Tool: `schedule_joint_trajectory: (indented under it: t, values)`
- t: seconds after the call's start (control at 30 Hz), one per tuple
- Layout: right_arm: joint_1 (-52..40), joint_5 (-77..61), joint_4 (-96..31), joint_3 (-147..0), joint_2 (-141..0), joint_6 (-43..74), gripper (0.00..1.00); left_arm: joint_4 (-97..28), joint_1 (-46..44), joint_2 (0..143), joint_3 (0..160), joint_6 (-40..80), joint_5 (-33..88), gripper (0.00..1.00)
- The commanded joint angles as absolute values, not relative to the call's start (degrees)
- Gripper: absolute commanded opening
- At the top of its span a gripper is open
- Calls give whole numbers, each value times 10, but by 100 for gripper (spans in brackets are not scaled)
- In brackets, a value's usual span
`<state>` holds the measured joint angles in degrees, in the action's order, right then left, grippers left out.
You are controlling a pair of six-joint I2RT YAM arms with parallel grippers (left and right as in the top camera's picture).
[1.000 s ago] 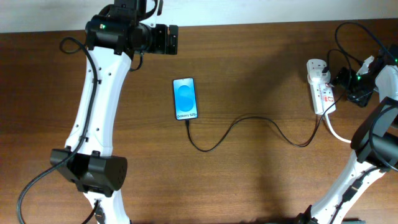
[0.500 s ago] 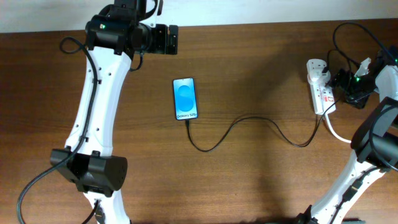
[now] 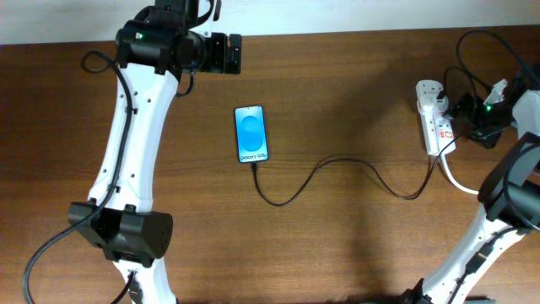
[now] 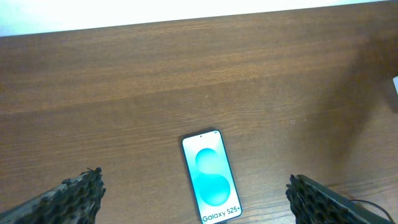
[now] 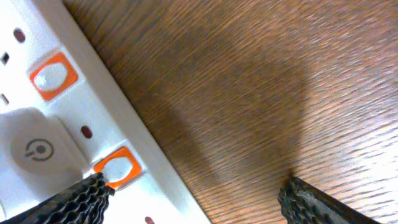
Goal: Plug charger to phone and switch on socket
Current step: 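Press the orange switch on the power strip with the right gripper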
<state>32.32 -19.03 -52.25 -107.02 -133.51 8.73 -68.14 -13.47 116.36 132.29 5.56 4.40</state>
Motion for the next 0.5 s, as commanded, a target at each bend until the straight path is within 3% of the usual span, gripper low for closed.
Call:
schedule_joint_trajectory:
  t: [0.0,0.47]
  values:
    - [334,-204,-527,-1080,-1354,93,92,-680,-133,1154,1330,51,40,99]
    - [298,-154,-531,-1077,-1354,84,92,-682,-133,1154,1330,51,40,99]
